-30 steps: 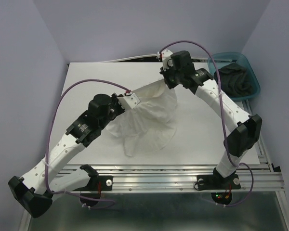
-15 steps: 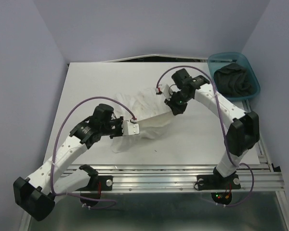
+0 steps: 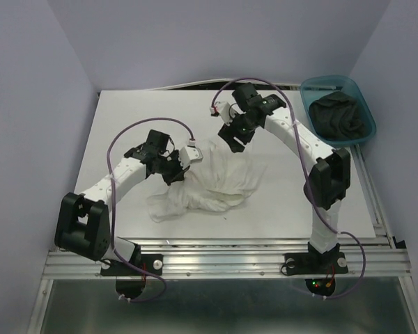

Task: Fold and stack the skirts
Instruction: Flatten the skirt out

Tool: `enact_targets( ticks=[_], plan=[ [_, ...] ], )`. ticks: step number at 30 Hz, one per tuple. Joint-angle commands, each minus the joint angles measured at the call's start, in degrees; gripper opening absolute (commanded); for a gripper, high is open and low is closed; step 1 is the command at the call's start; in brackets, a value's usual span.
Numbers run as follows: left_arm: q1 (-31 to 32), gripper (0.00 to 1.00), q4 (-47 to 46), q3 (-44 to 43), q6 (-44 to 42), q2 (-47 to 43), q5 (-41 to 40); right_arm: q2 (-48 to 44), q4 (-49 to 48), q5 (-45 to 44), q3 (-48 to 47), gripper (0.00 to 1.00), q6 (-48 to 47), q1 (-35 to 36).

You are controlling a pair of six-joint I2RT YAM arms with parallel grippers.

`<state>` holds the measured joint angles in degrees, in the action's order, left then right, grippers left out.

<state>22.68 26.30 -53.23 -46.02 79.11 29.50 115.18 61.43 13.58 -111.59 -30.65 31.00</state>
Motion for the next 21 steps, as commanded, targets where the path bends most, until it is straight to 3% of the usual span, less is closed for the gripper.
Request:
enact_targets(
  ticks=[1, 9, 12, 21],
  plan=[
    [-4.4, 0.00, -1.9, -3.4, 6.0, 2.0, 5.6, -7.7, -2.9, -0.9, 3.1, 0.69, 1.7, -2.1],
    [-7.6, 0.00, -0.6, -6.5, 12.3, 12.0, 6.5, -30.9, -16.9, 5.4, 35.6, 0.68, 2.7, -2.1],
    [-9.0, 0.00, 2.0, -11.3, 15.2, 21.2, 8.6, -34.5, -18.9, 10.0, 42.9, 0.68, 4.6, -2.1],
    [-9.7, 0.00, 2.9, -14.4, 19.8, 28.6, 10.8, -38.6, -32.8, 11.6, 56.7, 0.65, 13.9, -0.3]
  ],
)
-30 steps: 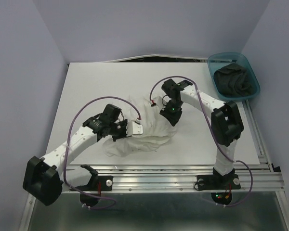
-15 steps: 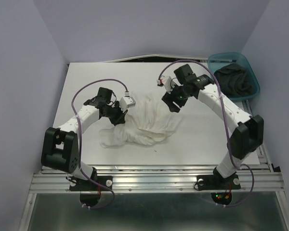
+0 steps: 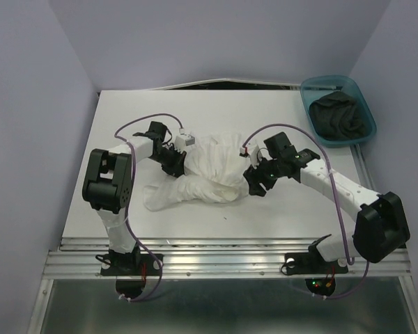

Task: Fold and stack the skirts
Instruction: Flatten the skirt out

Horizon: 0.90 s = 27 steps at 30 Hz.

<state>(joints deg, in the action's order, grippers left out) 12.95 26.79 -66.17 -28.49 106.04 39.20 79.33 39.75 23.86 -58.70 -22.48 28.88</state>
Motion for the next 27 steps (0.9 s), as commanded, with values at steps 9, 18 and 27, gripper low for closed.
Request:
enact_targets(
  ticks=[9, 18, 27],
  plan=[
    [-0.1, 0.00, 2.0, -1.2, 3.3, 2.9, 1.4, -3.2, -21.7, -6.5, 9.3, 0.65, 6.5, 11.4],
    [-0.1, 0.00, 1.5, -0.1, 3.4, 1.8, 1.6, 0.6, -27.6, -17.4, 11.4, 0.64, 3.7, 15.8],
    [-0.2, 0.00, 1.6, -0.6, 3.4, 1.4, 1.4, 1.9, -27.3, -21.0, 13.9, 0.60, -1.0, 22.4]
  ],
)
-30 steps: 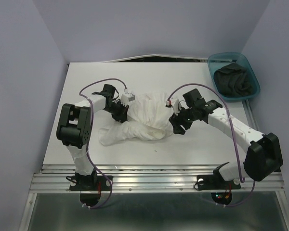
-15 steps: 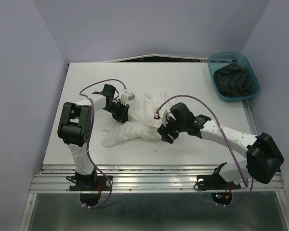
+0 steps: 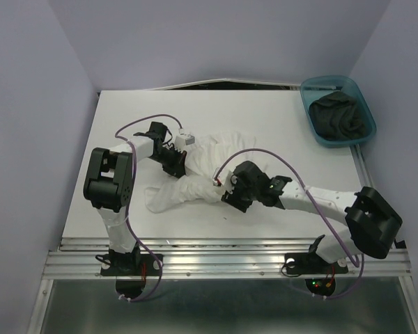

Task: Fold and stack the skirts
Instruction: Flatten the skirt out

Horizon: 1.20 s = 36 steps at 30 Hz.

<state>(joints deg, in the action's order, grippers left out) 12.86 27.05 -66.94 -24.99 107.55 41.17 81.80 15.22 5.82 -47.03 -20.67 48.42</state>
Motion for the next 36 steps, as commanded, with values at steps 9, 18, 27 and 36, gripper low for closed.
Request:
enact_targets(
  ticks=[9, 18, 27, 36],
  plan=[
    [-0.3, 0.00, 1.7, 0.1, -0.1, -1.3, -0.7, 1.1, -6.4, -11.1, 4.8, 0.49, -8.4, 4.9],
    [-0.3, 0.00, 2.8, 1.0, -2.4, -7.6, -1.7, -0.8, -12.0, -19.2, 4.9, 0.01, -13.7, 4.9],
    [-0.3, 0.00, 11.1, -4.6, -14.3, -23.1, -5.7, -4.4, -3.4, -16.9, -8.1, 0.01, -11.8, -0.6],
    [-0.3, 0.00, 8.8, -5.2, -25.8, -39.1, -11.1, -3.4, 5.6, -6.7, -27.0, 0.01, -14.1, -18.2]
  ],
)
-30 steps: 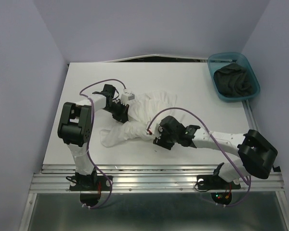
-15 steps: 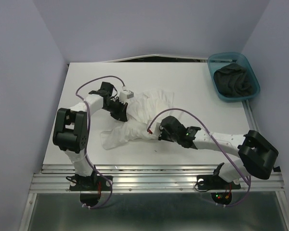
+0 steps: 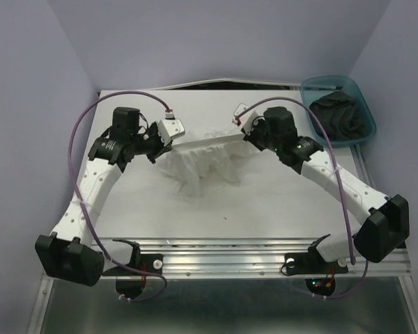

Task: Fold and stack the skirts
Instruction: Flatten the skirt out

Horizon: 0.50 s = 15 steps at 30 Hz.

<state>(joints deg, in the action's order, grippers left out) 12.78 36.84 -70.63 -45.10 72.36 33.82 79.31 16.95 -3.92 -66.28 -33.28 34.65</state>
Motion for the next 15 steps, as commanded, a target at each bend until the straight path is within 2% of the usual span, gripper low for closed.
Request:
enact_targets(
  ticks=[1, 7, 12, 15],
  plan=[
    [-0.2, 0.00, -1.5, -1.6, -5.9, -6.2, -4.5, -1.0, 4.5, 3.3, -10.9, 0.01, -1.4, -5.2],
    [0.0, 0.00, -5.3, 1.3, -6.7, -15.8, -3.5, -2.3, 12.5, 8.5, -16.8, 0.01, 3.1, -6.6],
    [0.0, 0.00, -5.8, 0.1, -1.9, -20.1, -4.5, -3.7, 15.1, 10.2, -20.4, 0.01, 4.4, -6.6],
    [0.0, 0.00, -10.1, 0.0, 1.8, -20.7, -6.0, -2.7, 15.7, 10.3, -22.7, 0.01, 5.8, -6.6]
  ],
)
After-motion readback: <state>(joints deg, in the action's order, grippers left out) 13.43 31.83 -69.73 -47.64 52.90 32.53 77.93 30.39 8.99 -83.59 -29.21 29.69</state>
